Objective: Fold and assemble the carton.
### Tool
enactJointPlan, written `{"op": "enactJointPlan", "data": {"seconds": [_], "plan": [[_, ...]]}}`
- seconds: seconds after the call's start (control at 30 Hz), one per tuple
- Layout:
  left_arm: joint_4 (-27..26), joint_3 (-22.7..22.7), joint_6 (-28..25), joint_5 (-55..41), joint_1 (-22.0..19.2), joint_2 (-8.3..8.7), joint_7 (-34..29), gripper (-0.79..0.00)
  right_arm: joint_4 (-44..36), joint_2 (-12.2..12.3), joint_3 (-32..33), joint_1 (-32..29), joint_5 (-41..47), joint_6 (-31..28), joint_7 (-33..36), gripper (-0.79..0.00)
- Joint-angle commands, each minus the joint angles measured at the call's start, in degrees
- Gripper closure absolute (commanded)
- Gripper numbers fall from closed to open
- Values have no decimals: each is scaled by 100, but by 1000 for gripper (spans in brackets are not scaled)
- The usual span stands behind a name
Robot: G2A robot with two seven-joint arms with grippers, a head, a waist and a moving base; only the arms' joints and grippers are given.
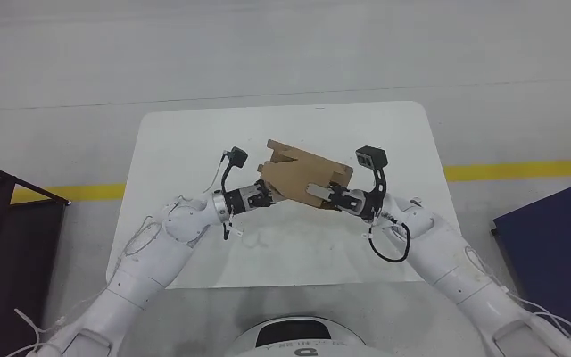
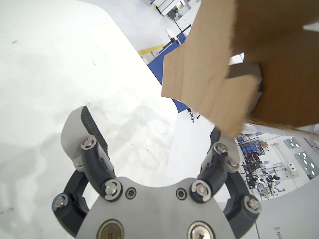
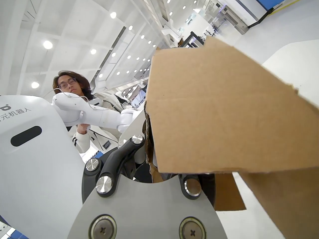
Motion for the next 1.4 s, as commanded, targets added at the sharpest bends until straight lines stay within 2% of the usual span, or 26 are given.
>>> {"op": "enactJointPlan", "data": {"seconds": [0.0, 0.2, 0.5, 0.87, 1.17, 1.23, 1.37], "plan": [[6, 14, -27, 53, -7, -22, 154, -785, -61, 15, -44, -36, 191, 92, 231, 0], [5, 32, -101, 155, 2, -63, 319, -785, -112, 58, -22, -67, 605, 280, 754, 0], [-20, -74, -230, 257, 156, -48, 333, -785, -203, 73, 111, -96, 793, 259, 939, 0], [54, -189, -413, 290, 266, -50, 432, -785, -35, 50, 207, -32, 884, 134, 809, 0], [98, -407, -637, 156, 558, 9, 447, -785, -53, 46, 203, -43, 921, 156, 767, 0], [107, -471, -680, 123, 606, 26, 431, -785, -85, 13, 136, -110, 1387, 280, 617, 0], [86, -646, -760, 8, 713, 65, 475, -785, 40, -36, 29, -92, 2080, 268, 904, 0]]}}
